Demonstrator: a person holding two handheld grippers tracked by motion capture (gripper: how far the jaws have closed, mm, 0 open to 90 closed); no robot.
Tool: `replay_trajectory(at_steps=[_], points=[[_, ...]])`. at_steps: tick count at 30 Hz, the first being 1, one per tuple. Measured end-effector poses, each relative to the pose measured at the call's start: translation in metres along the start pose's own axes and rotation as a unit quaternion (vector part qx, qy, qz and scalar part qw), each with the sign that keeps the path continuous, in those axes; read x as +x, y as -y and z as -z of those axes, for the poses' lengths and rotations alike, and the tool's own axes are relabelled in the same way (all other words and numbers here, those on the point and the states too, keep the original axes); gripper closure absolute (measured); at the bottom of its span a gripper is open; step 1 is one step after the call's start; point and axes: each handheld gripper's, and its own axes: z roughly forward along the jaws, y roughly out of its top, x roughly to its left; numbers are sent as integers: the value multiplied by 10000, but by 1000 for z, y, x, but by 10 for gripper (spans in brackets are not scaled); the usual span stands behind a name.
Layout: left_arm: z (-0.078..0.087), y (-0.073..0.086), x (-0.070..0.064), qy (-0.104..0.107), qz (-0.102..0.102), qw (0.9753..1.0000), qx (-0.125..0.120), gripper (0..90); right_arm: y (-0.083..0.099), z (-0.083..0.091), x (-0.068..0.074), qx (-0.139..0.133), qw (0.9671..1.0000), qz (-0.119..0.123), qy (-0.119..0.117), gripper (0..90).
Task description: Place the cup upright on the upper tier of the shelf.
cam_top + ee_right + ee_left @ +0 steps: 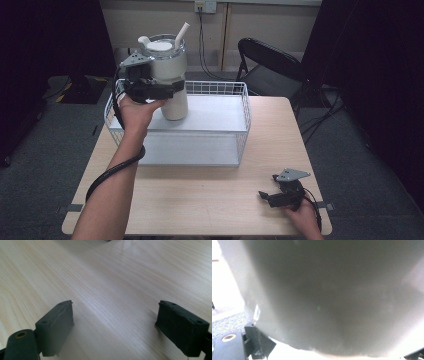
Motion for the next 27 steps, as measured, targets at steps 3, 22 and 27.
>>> replay_trajectory(at_steps=[3, 22, 27], points=[[-3, 1, 0, -12, 19, 10000, 9, 102, 0, 0, 0, 0, 10000, 0, 1, 133], [-13, 10, 3, -169, 33, 9998, 43, 101, 0, 0, 0, -1, 10000, 2, 1, 133], [-13, 11, 3, -155, -2, 9999, 47, 101, 0, 0, 0, 0, 10000, 0, 1, 132]])
